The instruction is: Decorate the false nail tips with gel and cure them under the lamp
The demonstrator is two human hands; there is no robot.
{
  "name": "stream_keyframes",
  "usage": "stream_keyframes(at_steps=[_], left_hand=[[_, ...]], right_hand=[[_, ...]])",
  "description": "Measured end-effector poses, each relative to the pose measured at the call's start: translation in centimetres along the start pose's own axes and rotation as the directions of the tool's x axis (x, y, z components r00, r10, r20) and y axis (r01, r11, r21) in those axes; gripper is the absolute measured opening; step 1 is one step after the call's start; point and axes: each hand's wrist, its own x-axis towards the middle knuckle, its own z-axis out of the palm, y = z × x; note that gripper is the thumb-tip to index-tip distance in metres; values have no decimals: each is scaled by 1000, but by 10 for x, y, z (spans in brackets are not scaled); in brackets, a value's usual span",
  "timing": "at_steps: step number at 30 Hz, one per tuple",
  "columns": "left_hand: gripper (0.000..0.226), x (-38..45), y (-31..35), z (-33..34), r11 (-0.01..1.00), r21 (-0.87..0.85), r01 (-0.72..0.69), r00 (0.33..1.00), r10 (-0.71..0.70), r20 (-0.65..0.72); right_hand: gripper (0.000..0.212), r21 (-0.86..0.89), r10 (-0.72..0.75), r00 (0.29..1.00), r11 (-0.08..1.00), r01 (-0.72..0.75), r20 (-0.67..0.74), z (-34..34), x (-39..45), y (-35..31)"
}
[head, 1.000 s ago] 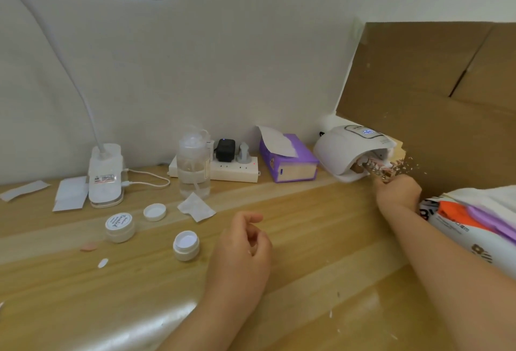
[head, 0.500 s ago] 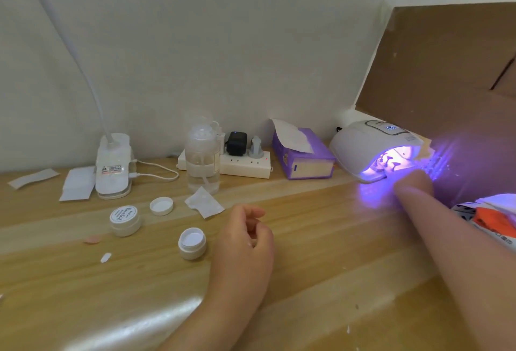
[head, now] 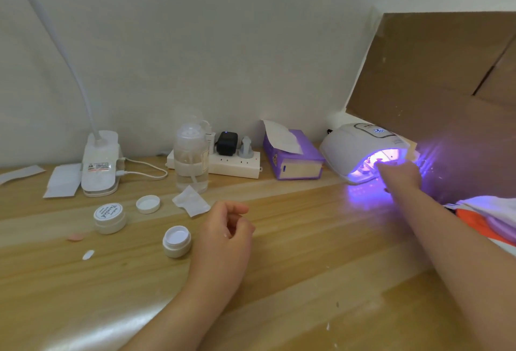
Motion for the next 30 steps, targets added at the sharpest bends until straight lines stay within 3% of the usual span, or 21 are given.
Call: stream_keyframes(at_steps=[3,6,9,12,16,23,27,30], left_hand=[[22,0,-1,0,1000,-2,1,1000,-1,4],[22,1,-3,-1,1000,-2,0,1000,0,-4],[23,1,-4,-2,1000,-7,4,1000,-4,-1],[23,0,-4,-3,1000,-17,2,1000,-2,12],[22,1,-5,-3,1000,-31,0,1000,0,12],[21,0,-5,-1,1000,-7,-14,999,14,30],[21,0,-7,-2,1000,-19,7,1000,-6,25],[21,1,-7,-2,1000,-24,0,1000,1,30]], right_hand=[[26,-61,-303,941,953,297,-148,-18,-10,-23],[13,-16,-414,910,910,414,7,-23,0,-44],[48,-345,-258,933,877,335,251,-18,19,-52],[52,-594,-210,923,714,370,322,-8,35,-59],[50,-653,-162,886,620,434,435,-5,52,-74],[54,-728,-111,872,507,462,476,6,74,-80],[43,-694,-175,881,556,457,440,7,69,-87],[48,-706,-151,896,567,425,417,5,62,-85]])
